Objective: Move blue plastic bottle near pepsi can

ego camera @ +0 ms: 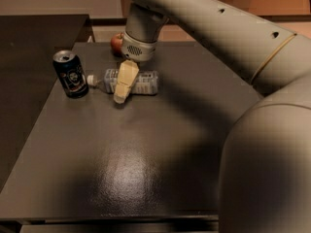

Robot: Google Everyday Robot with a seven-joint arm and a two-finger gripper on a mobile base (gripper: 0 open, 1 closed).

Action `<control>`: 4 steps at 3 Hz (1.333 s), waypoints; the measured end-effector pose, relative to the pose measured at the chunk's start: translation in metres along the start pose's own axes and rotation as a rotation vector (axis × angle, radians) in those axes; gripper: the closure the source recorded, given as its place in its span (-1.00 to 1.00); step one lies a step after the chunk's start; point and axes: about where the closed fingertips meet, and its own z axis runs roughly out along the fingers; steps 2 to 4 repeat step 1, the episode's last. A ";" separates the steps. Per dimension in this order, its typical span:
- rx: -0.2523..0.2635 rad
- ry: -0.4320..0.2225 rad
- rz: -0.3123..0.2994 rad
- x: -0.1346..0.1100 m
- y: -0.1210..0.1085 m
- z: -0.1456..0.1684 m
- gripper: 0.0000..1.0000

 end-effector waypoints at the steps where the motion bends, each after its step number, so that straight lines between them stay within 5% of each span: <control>1: 0.000 0.000 0.000 0.000 0.000 0.000 -1.00; 4: 0.000 0.000 0.000 0.000 0.000 0.000 -1.00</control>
Offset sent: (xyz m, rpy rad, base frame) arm 0.0000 0.0000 0.0000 0.0000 0.0000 0.0000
